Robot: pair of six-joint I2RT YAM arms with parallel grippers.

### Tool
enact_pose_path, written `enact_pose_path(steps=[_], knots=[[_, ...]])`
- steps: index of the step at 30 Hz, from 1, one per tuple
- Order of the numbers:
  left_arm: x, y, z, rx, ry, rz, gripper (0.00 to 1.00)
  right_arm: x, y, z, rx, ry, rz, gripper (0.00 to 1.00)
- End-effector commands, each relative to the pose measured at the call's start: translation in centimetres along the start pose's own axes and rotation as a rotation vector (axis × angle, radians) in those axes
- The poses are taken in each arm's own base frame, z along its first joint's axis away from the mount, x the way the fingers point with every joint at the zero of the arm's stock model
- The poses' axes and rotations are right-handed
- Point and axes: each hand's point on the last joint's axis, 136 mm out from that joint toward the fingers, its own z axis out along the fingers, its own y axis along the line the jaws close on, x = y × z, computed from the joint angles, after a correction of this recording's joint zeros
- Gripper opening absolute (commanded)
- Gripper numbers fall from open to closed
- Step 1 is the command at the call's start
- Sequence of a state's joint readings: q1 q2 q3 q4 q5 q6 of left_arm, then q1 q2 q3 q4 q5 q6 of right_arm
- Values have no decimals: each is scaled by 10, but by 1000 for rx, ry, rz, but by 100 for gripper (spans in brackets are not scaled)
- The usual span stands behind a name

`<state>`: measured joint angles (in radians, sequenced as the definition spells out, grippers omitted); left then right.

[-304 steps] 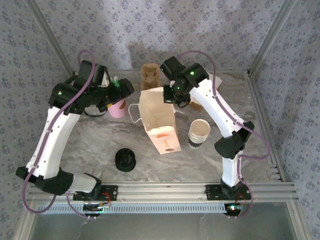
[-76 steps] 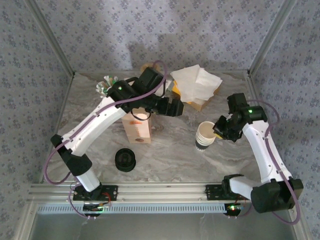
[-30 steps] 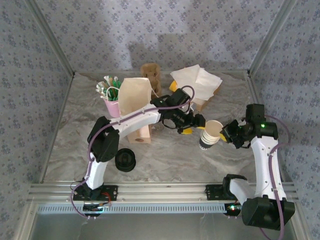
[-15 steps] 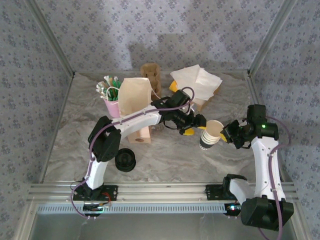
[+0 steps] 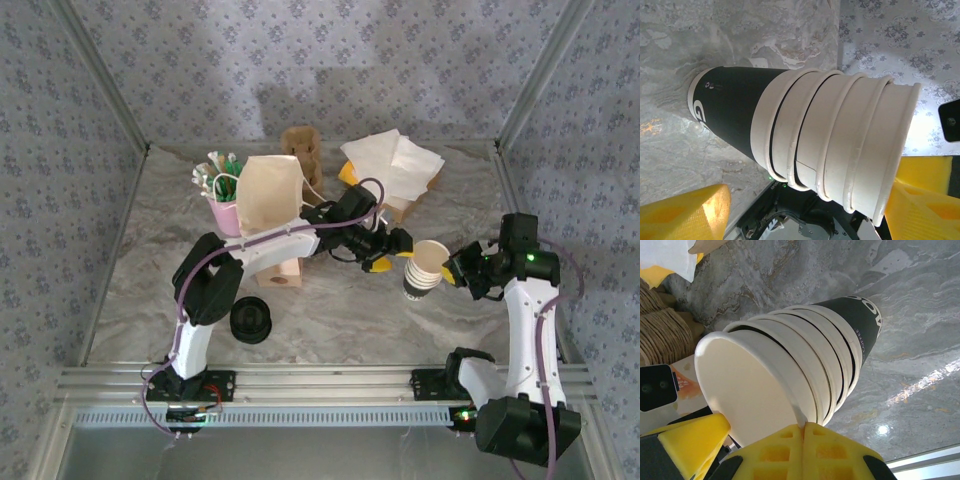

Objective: Pack the takeout coffee

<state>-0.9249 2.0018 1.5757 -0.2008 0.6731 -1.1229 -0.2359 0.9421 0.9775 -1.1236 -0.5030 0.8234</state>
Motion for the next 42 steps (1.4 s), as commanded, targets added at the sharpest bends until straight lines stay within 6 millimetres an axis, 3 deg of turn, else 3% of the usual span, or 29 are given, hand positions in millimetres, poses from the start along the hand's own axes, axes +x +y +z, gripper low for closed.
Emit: enact_pose_path(steps=[1, 7, 12, 21, 42], knots=[[-2, -22, -14, 60, -27, 28, 79, 3, -2, 0, -13, 12, 20, 0], [-2, -32, -28, 68, -76, 71, 80, 2, -2, 0, -17, 11, 25, 0], [-3, -26, -33, 65, -108, 62, 82, 2, -1, -1, -28, 7, 30, 0], [-4, -6, -13, 39, -62, 6, 82, 2, 7, -4, -75, 12, 43, 0], [-1, 4, 12, 75, 4, -49, 82, 1, 5, -3, -93, 13, 66, 0]])
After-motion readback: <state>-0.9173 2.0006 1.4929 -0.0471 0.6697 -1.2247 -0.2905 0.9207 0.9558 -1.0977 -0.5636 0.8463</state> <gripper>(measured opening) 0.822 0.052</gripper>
